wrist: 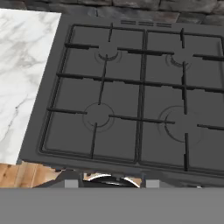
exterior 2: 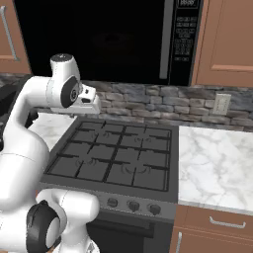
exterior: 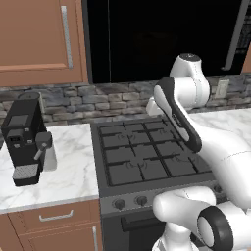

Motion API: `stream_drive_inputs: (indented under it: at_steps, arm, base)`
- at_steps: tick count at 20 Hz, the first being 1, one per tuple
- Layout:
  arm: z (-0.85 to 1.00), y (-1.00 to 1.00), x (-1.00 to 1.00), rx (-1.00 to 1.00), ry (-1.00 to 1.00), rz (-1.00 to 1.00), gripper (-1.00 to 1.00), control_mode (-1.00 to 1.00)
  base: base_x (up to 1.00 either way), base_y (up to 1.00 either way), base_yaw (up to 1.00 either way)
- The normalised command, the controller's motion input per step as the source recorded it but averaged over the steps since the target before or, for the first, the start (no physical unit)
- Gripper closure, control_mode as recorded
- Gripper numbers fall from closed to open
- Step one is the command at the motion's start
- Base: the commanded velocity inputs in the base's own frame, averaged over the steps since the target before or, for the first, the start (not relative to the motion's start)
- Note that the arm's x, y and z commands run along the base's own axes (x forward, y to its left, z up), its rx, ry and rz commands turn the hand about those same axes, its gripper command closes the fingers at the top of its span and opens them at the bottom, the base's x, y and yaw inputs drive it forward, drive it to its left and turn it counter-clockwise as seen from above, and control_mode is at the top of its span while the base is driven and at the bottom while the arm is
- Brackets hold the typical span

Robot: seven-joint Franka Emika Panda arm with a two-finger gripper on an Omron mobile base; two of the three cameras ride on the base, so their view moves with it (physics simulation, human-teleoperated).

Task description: The microwave is finished heating the shrimp and eggplant. Take the bowl containing the food and place it on the dining counter.

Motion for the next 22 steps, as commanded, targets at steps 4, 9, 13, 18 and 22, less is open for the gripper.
stream_drive_inputs:
  at_steps: [4,9,13,18,22]
  arm:
    - [-0.01,0.00,-0.01,0.00,-0.07,0.00,-1.00,-1.00]
    - [0.00,0.00,-0.46,0.00,-0.06,0.00,-1.00,-1.00]
    - [0.00,-0.02,-0.85,0.00,-0.04,0.00,-1.00,-1.00]
    - [0.00,-0.30,-0.65,0.00,-0.01,0.00,-1.00,1.00]
    - [0.00,0.00,0.00,0.00,0.00,0.00,-1.00,1.00]
  base:
    - [0.00,0.00,0.00]
    - [0.00,0.00,0.00]
    - [0.00,0.00,0.00]
    - [-0.12,-0.13,0.00]
    - [-0.32,-0.68,-0.01]
